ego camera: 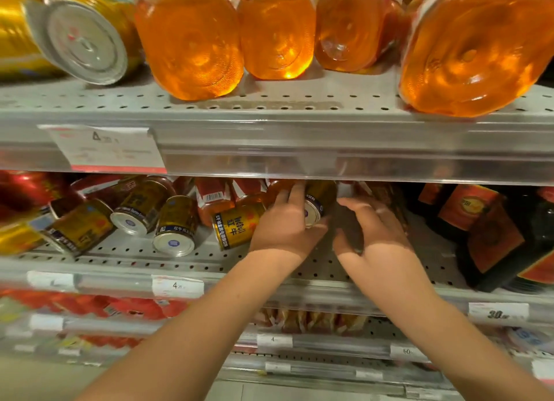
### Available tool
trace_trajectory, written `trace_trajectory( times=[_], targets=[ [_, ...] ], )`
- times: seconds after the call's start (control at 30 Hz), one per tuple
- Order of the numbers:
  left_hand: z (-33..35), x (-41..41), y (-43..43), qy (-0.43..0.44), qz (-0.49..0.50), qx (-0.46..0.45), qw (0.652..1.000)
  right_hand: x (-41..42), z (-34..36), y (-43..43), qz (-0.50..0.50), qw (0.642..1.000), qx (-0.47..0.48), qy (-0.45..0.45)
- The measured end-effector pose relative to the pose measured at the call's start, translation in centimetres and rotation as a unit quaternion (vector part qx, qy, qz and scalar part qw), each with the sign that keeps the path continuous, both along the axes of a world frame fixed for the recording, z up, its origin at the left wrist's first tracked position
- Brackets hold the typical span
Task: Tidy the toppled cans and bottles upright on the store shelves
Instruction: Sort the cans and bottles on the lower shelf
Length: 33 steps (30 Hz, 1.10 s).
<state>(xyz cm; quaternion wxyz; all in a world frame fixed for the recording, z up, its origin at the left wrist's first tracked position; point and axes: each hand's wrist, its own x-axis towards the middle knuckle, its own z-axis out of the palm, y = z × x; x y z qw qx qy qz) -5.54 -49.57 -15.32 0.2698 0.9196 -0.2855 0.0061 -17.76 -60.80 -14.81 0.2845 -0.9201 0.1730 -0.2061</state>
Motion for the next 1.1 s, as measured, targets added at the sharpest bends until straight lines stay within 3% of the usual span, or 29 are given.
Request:
trace_trajectory(
  times=[0.23,0.4,0.63,0.77,0.93,1.1],
  targets=[
    [3.0,1.1,9.6,-0.031,0.045,-0.143,0.988,4.7,0.1,6.1,0.078,0.995,0.054,-0.037],
    [2.8,3.5,18.8,-0.034,0.031,-0.177,0.983,7.8,0.2,11.6,0.086,0.995,0.04,-0.03],
    [1.0,8.9,29.7,-0.049,-0.032,-0.088,0.994,11.8,-0.2,18.0,-0.018,0.988,-0.099,0.117],
    [0.2,11.0,33.5,-0.039,-0.118,-0.058,0.991,11.9,-1.4,19.1,-0.107,0.983,-0.113,0.094],
    [-0.1,12.4,34.7,-0.06,-0.221,0.081,0.97,11.5,-2.4,19.7,-0.166,0.974,-0.122,0.089],
    [0.7,13.3,34.2,-0.198,-0.25,0.112,0.941,9.9,-3.2,18.6,-0.179,0.975,-0.117,0.057]
  ],
)
